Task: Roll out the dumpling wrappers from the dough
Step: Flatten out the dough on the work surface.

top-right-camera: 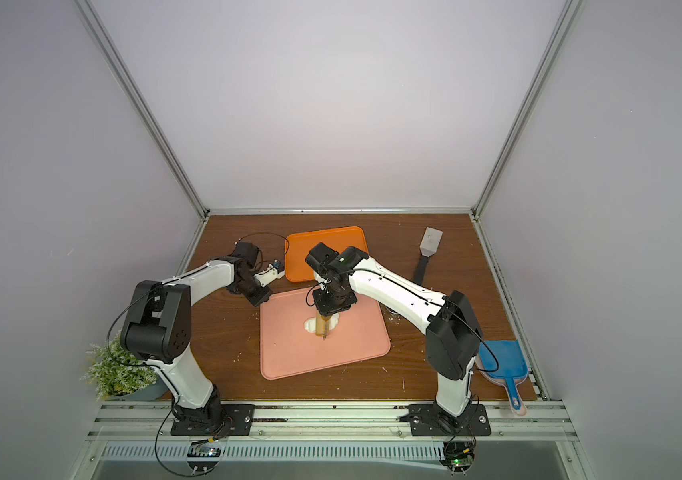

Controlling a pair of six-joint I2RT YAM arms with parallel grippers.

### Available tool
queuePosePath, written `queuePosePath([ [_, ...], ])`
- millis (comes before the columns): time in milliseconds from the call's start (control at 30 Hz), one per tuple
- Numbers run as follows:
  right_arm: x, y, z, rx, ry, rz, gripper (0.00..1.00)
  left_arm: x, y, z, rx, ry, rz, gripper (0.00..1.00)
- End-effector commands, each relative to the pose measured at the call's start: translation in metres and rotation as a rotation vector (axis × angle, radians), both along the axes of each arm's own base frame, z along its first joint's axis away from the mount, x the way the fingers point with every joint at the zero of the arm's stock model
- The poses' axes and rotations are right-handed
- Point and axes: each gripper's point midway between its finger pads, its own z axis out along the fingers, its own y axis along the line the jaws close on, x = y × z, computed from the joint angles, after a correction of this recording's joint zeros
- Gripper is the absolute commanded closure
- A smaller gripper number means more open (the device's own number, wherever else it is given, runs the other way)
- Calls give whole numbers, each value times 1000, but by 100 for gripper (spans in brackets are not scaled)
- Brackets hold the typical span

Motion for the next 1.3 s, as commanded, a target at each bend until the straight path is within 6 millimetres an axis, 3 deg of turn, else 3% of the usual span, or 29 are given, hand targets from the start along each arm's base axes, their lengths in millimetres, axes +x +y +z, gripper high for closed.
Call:
queuePosePath([
  [0, -9, 25, -80, -18, 116, 25, 100, -36, -5, -57, 35, 152, -30, 100],
  [500, -20, 27, -123, 78, 271, -46, 100, -39, -7, -62, 27, 169, -31, 100],
  [700, -21, 20, -126, 70, 270, -63, 100, -40, -8, -63, 25, 173, -30, 100],
  [833, -15, 20, -97, 94, 199, -25, 100, -40, -7, -63, 28, 173, -27, 100],
  [1067, -4, 9, -27, 108, 38, 35, 100, -40, -6, -63, 37, 172, -28, 100],
  [1267, -4, -2, 14, 97, -30, 59, 100, -40, -4, -65, 46, 173, -27, 100],
])
